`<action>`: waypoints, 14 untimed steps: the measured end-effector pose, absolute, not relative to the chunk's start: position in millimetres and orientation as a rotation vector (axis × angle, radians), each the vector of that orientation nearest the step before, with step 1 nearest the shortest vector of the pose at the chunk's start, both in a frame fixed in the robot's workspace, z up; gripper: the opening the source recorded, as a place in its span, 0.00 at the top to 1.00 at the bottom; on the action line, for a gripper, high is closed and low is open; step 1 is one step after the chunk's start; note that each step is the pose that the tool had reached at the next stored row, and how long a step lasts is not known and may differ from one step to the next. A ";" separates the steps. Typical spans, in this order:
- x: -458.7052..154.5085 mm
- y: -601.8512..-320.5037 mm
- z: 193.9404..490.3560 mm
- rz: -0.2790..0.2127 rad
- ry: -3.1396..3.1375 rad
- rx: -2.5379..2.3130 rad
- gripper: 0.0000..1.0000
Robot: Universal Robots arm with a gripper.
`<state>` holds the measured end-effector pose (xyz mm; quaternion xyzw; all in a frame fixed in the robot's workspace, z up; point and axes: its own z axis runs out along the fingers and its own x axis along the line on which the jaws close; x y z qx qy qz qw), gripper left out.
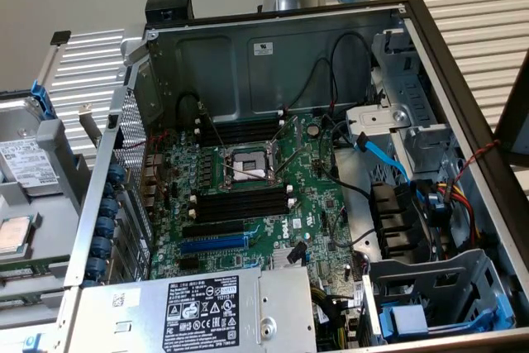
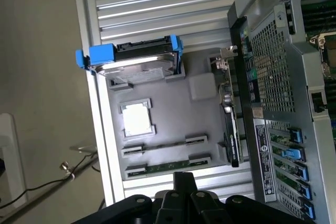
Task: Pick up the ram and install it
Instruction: 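Reach for the ram, then pick up the ram and move it above insertion slot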
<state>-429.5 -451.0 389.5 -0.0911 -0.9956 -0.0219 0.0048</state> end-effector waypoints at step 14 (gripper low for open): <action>-429.5 -451.0 389.5 -0.069 -3.118 -0.285 0.89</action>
